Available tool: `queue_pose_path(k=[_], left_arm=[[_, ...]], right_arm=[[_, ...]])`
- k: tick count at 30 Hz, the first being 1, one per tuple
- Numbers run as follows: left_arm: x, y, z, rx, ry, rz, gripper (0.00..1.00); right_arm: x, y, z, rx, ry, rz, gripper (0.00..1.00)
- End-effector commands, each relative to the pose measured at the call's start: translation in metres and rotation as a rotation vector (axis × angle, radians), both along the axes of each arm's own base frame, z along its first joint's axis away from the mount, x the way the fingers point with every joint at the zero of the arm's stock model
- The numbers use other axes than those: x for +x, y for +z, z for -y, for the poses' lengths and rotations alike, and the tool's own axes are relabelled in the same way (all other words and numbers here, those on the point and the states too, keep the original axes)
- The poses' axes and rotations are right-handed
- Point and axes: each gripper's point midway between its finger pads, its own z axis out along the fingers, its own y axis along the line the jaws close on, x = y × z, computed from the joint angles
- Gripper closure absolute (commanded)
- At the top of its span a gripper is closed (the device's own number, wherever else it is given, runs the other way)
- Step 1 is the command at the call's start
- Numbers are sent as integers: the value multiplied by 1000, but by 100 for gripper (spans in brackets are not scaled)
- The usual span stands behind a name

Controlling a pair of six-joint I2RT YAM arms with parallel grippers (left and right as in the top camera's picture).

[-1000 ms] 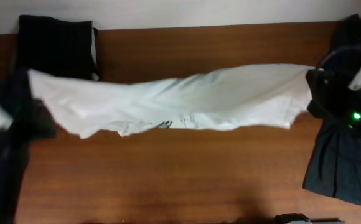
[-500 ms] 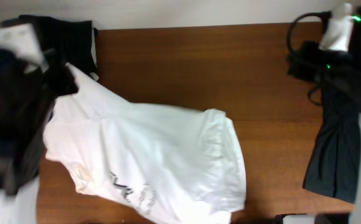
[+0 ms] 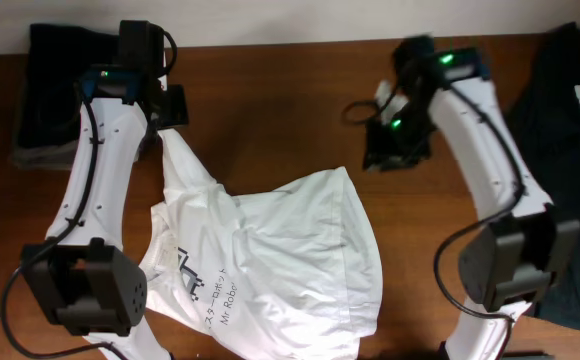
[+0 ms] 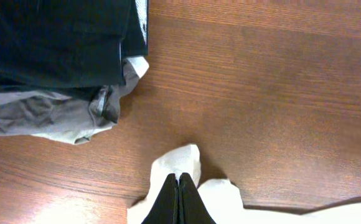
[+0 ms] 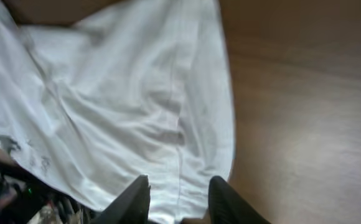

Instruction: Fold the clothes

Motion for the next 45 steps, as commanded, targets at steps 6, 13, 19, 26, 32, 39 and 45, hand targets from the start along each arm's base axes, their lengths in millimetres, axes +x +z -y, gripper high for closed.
queue_pose_path(k=[6, 13, 19, 26, 32, 39, 45], left_arm=[[-2, 3, -15, 17, 22, -1, 99], [-3, 3, -16, 17, 22, -4, 99], [-3, 3, -16, 18, 22, -5, 100], [-3, 3, -15, 17, 22, -5, 100], [-3, 3, -16, 18, 22, -6, 100], [-4, 3, -16, 18, 22, -7, 99], [-4, 3, -16, 18, 22, -7, 99]], right_arm=[[-61, -83, -44, 234, 98, -189, 69], [-77, -118, -59, 339, 113, -169, 66], [-68, -130, -49, 262, 129, -113, 61], [-62, -136, -47, 240, 122, -87, 60], [-61, -133, -56, 297, 114, -80, 60], [-65, -142, -55, 292, 73, -98, 64], [-55, -141, -60, 310, 34, -74, 85]])
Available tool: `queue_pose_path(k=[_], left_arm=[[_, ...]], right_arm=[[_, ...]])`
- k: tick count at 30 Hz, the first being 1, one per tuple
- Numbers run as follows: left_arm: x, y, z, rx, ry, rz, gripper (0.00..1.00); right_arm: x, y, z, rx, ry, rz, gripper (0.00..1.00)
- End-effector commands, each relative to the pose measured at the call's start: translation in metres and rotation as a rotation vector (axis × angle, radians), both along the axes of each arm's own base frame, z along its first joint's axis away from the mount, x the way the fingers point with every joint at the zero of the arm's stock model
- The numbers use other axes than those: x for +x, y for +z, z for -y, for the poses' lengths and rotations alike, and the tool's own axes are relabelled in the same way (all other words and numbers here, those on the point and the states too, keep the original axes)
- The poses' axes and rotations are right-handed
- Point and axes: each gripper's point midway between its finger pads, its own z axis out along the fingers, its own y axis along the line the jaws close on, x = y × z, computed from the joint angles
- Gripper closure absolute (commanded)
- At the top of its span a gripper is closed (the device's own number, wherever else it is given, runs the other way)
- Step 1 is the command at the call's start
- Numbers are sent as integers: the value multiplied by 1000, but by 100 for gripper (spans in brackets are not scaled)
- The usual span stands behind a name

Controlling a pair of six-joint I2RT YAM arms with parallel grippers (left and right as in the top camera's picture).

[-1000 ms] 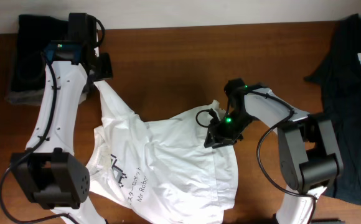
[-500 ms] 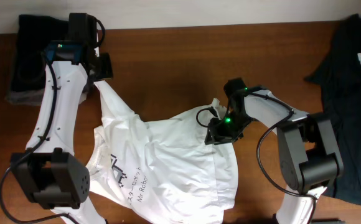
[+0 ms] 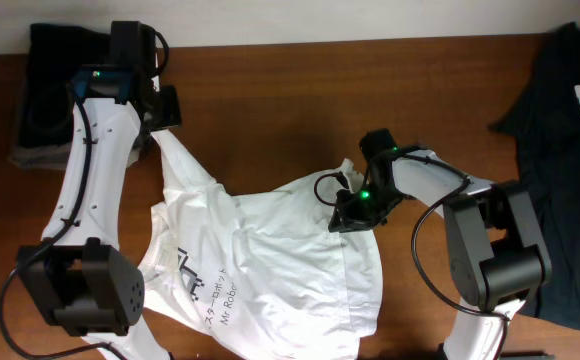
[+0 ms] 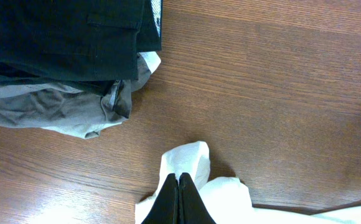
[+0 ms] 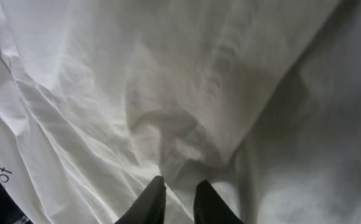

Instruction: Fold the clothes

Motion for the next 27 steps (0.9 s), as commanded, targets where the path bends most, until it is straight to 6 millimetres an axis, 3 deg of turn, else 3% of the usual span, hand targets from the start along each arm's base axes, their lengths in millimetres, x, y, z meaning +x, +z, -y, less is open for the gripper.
queue_pose_path(k=[1, 3, 9, 12, 15, 17, 20, 21, 23, 24, 27], left_arm=[[0, 4, -3, 15, -4, 7, 99], [0, 4, -3, 15, -4, 7, 100], [0, 4, -4, 15, -4, 7, 99], [0, 6, -3, 14, -4, 13, 100], [1, 21, -3, 12, -4, 51, 100], [-2, 45, -3, 9, -4, 109, 99], [-23, 115, -2, -1, -11, 274, 100], [-38, 145, -3, -4, -9, 351, 100], [-64, 193, -5, -10, -8, 482, 99], [-91, 235, -6, -16, -7, 610, 99], [-134, 290, -9, -24, -5, 789, 99]], right_arm=[[-2, 0, -5, 12, -16, -12, 87], [0, 1, -5, 14, -18, -8, 96], [16, 15, -9, 20, -38, 17, 96], [25, 35, -11, 29, -39, 49, 96], [38, 72, -6, 43, -59, 101, 97], [50, 108, 2, 58, -87, 167, 96], [65, 180, 24, 85, -136, 322, 96], [69, 216, 37, 89, -168, 404, 96], [70, 259, 54, 94, -211, 495, 96], [67, 299, 73, 90, -258, 585, 96], [57, 354, 107, 26, -344, 717, 96]])
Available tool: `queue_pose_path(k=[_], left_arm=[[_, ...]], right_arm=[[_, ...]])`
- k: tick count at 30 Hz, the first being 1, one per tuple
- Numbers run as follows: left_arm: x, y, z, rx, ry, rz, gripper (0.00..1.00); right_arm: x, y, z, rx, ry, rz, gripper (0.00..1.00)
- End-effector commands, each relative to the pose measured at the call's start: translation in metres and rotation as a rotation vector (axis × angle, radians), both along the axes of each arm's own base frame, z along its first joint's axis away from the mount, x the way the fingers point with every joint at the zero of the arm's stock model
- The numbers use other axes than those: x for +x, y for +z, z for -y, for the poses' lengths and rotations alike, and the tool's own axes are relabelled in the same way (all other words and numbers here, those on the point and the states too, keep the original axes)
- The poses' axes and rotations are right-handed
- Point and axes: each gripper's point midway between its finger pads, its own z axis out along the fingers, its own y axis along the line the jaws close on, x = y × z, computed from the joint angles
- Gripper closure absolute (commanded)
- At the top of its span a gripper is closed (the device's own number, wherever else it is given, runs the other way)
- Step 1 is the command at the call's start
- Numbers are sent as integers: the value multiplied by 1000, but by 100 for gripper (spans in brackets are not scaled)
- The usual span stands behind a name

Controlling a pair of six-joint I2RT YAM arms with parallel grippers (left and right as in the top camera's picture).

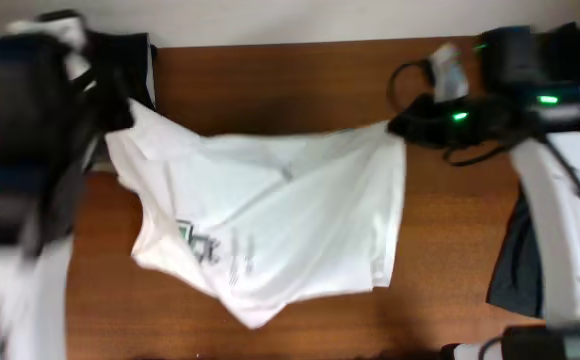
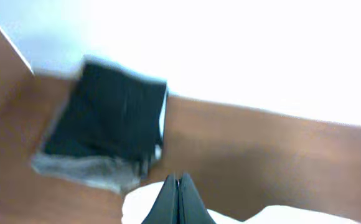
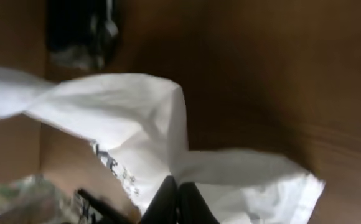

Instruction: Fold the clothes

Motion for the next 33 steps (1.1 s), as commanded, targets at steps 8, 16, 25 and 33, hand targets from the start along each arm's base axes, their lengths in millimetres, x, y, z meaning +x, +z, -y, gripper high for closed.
queue_pose_path(k=[8, 16, 25, 33], left_arm=[[-153, 142, -48, 48, 231, 478, 100], [-83, 99, -72, 151, 385, 282, 100], [-42, 77, -15, 20, 67, 227, 99], [108, 42, -3, 5, 44, 288, 100]], right_arm=[[-65, 170, 119, -194, -437, 385, 96], [-77, 161, 196, -253, -693, 315, 96], [-71, 169, 162, -127, -563, 347, 96], [62, 154, 131, -19, -406, 422, 96]])
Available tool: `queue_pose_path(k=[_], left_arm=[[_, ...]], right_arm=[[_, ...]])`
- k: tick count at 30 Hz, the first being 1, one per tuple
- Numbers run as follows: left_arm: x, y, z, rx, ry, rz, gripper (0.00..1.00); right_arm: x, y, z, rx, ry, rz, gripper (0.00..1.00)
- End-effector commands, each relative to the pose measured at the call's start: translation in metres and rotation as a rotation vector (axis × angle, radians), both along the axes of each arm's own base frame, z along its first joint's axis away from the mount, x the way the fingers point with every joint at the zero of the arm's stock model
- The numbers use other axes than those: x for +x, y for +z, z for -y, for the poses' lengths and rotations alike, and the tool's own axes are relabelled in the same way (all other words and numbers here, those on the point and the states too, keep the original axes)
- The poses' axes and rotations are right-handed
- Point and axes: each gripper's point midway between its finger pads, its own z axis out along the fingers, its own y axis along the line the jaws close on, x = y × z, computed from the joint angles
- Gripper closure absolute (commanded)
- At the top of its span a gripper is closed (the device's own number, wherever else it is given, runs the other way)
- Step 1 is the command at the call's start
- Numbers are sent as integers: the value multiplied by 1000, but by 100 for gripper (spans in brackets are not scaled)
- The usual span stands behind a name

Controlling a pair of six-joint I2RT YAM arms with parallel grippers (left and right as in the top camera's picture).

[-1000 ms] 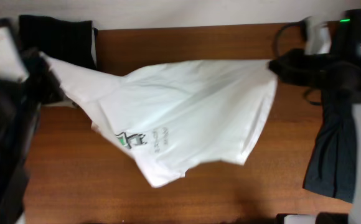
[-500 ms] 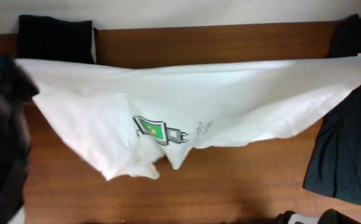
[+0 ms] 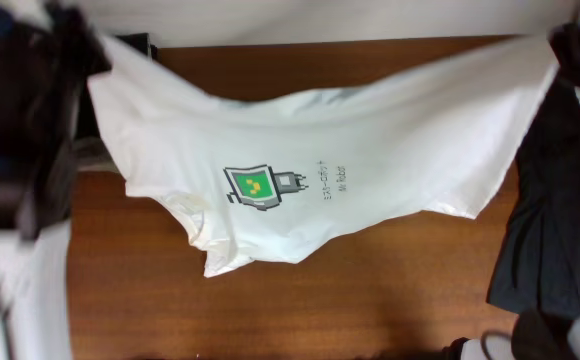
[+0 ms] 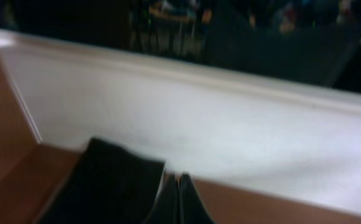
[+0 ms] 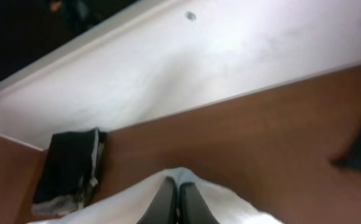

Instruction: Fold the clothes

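A white T-shirt (image 3: 370, 150) with a green printed graphic (image 3: 255, 187) hangs stretched wide above the brown table (image 3: 350, 310). It is held by its two upper corners. My left gripper (image 4: 179, 185) is shut; the overhead view shows the shirt's left corner (image 3: 98, 50) running into my blurred left arm. In the left wrist view the cloth itself is hidden. My right gripper (image 5: 175, 188) is shut on a white fold of the shirt (image 5: 199, 199), at the far right corner (image 3: 548, 48).
A folded dark pile (image 5: 68, 168) on grey cloth lies at the table's back left, also seen as the dark pile (image 4: 106, 190). A dark garment (image 3: 555, 210) lies along the right side. A white wall (image 5: 199, 68) runs behind the table's far edge.
The shirt hangs higher and is stretched much wider, its right corner now at the far right. The green graphic now faces up. Both wrist cameras now look towards the wall.
The shirt lay crumpled on the table, my left gripper shut on a corner near the dark pile and my right one open, away from it. Then the right gripper was down on the shirt's right edge. Then both held it lifted between them, and now stretched wide.
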Motion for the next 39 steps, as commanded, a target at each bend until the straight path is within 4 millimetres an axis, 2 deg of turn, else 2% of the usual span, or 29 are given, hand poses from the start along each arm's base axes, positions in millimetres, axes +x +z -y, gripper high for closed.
queue_pose_path(k=[1, 2, 3, 4, 5, 7, 8, 10, 11, 12, 13, 15, 16, 18, 19, 20, 21, 23, 25, 26, 28, 29, 30, 32, 34, 36, 38, 39], left_arm=[[101, -53, 12, -6, -44, -19, 99], [136, -67, 29, -30, -126, 20, 99], [149, -72, 35, -59, -154, 36, 100], [163, -70, 41, -80, -172, 83, 99], [164, -56, 38, -76, -156, 124, 99], [154, -21, 30, -34, -132, 192, 100], [134, 24, 24, 14, -126, 258, 100], [96, 83, 18, 24, -115, 341, 99], [80, 102, 17, 25, -115, 365, 100], [69, 111, 17, 28, -122, 366, 100], [61, 110, 18, 28, -126, 336, 100], [60, 77, 18, 26, -128, 197, 99], [67, 43, 18, 22, -130, 74, 99], [81, -18, 18, 15, -132, -125, 100], [88, -48, 19, 12, -134, -217, 99], [94, -87, 21, 2, -147, -337, 99], [93, -144, 24, -12, -159, -525, 99], [85, -211, 24, -25, -159, -759, 100], [67, -274, 33, -74, -199, -994, 100], [57, -293, 33, -82, -197, -1077, 100], [41, -307, 28, -79, -179, -1165, 100], [33, -305, 24, -73, -164, -1188, 100], [25, -301, 22, -76, -161, -1203, 99], [15, -292, 22, -76, -160, -1210, 99], [-1, -267, 22, -74, -162, -1177, 99], [-16, -240, 21, -69, -163, -1114, 99], [-35, -227, 21, -68, -164, -1093, 99], [-55, -226, 20, -69, -164, -1107, 100]], right_arm=[[76, -28, -17, 96, 51, -22, 96], [104, -34, -27, 126, 67, 2, 96], [117, -34, -32, 151, 69, 18, 96], [131, -22, -39, 165, 84, 84, 96], [129, -4, -39, 157, 86, 140, 96], [111, 32, -25, 134, 57, 219, 96], [91, 60, -11, 115, 24, 276, 96], [54, 99, 9, 84, -25, 358, 96], [34, 112, 15, 73, -37, 381, 96], [24, 114, 16, 54, -35, 379, 96], [15, 103, 20, 27, -46, 335, 96], [13, 68, 23, -1, -44, 209, 96], [17, 42, 25, 2, -50, 114, 96], [26, 4, 20, 20, -18, -15, 96], [33, -23, 14, 31, 17, -104, 96], [36, -49, 10, 37, 37, -193, 96], [33, -88, 9, 24, 34, -337, 96], [29, -133, 6, 25, 27, -504, 96], [21, -177, -6, 55, 71, -651, 96], [17, -192, -9, 68, 81, -705, 96], [9, -221, -15, 93, 99, -800, 96], [6, -233, -15, 102, 101, -828, 96], [4, -236, -16, 105, 100, -835, 96], [0, -233, -16, 103, 98, -827, 96], [-12, -213, -21, 78, 97, -781, 96], [-35, -200, -17, 6, 43, -780, 96], [-53, -199, -22, -12, 34, -790, 96], [-63, -204, -28, -15, 46, -799, 96]])
